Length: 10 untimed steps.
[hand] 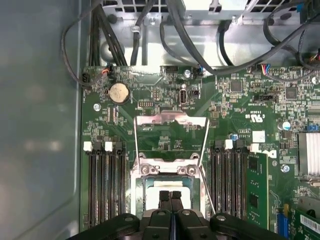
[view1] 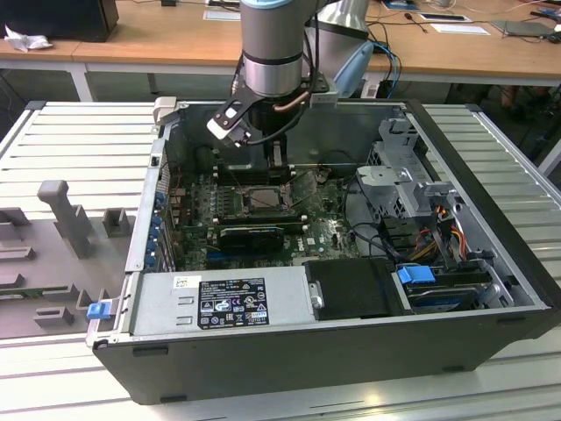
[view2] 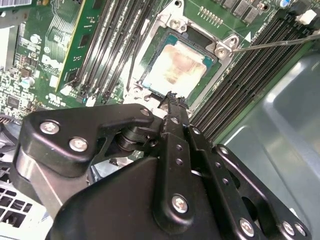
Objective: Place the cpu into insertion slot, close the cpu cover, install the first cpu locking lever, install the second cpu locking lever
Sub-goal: 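Close the cpu cover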
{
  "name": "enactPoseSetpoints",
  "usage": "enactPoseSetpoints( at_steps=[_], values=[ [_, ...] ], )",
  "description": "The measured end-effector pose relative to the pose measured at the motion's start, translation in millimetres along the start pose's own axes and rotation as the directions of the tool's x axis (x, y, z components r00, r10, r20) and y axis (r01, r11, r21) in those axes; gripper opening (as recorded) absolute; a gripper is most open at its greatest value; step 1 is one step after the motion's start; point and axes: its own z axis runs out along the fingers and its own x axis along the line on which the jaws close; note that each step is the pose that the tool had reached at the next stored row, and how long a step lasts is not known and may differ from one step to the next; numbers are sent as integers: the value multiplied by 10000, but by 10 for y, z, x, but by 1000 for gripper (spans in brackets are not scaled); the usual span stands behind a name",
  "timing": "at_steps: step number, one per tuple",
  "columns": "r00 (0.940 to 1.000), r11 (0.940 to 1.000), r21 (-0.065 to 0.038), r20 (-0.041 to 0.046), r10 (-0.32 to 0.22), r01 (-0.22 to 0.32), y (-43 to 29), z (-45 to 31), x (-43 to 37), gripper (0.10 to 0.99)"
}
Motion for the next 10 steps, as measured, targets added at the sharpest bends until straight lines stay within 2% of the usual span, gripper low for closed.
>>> enactPoseSetpoints(
  at_steps=[4,5,9,10],
  values=[
    [10000,10000,11,-2,1,-1,45,-84,2,106],
    [10000,10000,25,-2,0,0,92,-117,3,106],
    [10000,9999,125,-3,1,-1,311,-107,3,106],
    [10000,9999,134,-1,1,-1,338,-106,3,106]
  ],
)
